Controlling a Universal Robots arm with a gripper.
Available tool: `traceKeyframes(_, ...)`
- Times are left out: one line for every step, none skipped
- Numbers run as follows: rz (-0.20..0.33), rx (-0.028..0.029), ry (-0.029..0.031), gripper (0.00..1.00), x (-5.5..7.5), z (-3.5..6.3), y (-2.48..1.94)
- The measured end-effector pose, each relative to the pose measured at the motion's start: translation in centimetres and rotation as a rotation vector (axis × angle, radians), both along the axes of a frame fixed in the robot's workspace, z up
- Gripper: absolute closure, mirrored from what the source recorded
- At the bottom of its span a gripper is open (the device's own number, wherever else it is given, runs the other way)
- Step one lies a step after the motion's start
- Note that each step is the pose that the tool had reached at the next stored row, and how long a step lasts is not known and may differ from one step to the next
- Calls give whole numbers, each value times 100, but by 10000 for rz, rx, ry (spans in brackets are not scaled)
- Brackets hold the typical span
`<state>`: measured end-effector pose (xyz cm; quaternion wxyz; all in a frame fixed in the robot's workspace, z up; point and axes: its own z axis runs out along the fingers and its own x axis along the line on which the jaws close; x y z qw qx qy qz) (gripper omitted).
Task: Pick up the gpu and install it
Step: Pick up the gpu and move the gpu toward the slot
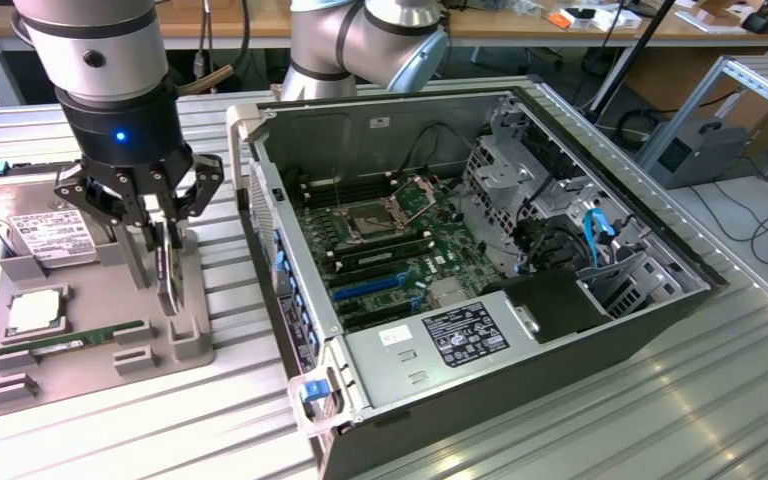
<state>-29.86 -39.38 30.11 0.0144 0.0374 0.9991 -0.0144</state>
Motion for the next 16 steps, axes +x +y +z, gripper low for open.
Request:
traceKeyframes(0,1,-1,73,0,5,0)
traceKeyframes(0,0,0,73,0,16,0)
traceKeyframes(0,0,0,73,0,24,0)
traceKeyframes(0,0,0,73,0,30,0)
traceKeyframes(0,0,0,73,0,36,0)
traceKeyframes(0,0,0,73,0,39,0)
traceKeyframes(0,0,0,73,0,43,0)
traceKeyframes(0,1,0,73,0,46,0)
traceKeyframes(0,0,0,73,0,54,0)
traceKeyframes(0,1,0,73,0,60,0)
traceKeyframes(0,1,0,73,0,67,0)
traceKeyframes(0,0,0,73,0,71,0)
traceKeyframes(0,0,0,73,0,74,0)
traceKeyframes(0,1,0,73,0,79,0)
traceKeyframes(0,0,0,73,0,86,0)
traceKeyframes(0,0,0,73,0,92,0)
